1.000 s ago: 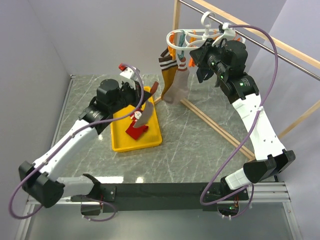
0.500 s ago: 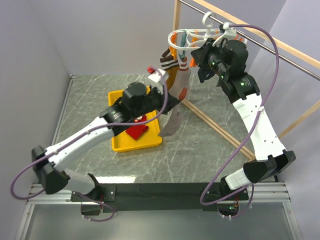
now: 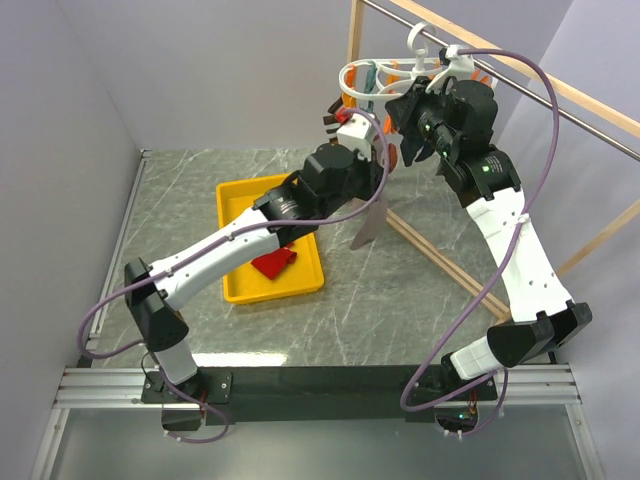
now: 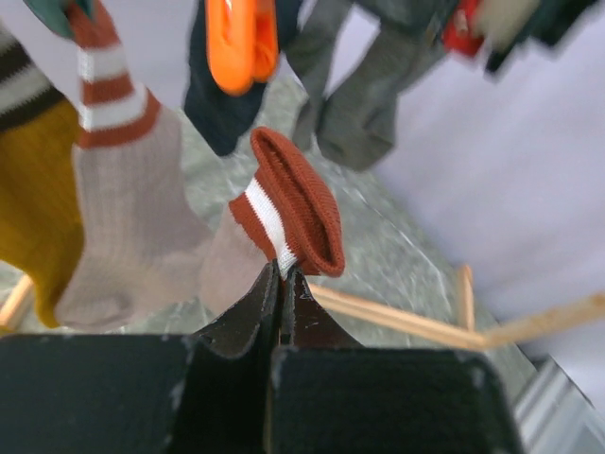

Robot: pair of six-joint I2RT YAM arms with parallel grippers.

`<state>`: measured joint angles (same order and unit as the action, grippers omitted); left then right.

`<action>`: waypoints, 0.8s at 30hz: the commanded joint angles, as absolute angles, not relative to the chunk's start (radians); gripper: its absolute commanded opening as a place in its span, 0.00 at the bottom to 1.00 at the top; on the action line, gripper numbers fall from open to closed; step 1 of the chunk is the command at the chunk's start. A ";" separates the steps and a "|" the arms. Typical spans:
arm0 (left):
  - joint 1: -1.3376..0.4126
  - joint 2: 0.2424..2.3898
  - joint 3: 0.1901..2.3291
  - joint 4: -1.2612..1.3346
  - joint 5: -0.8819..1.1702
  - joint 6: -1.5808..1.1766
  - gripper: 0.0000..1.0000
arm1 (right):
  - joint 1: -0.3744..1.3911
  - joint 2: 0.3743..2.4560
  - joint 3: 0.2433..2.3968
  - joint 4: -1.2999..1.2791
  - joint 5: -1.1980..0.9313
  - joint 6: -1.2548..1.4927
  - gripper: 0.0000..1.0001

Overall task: Clip the socks to the hanger
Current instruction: Clamp the sock onto the hanger.

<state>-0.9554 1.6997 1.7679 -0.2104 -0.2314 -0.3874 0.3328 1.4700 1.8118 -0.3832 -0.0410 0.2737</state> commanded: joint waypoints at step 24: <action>-0.976 1.830 2.031 -0.278 -0.417 -0.321 0.01 | 0.330 1.414 1.813 -0.344 0.012 0.189 0.00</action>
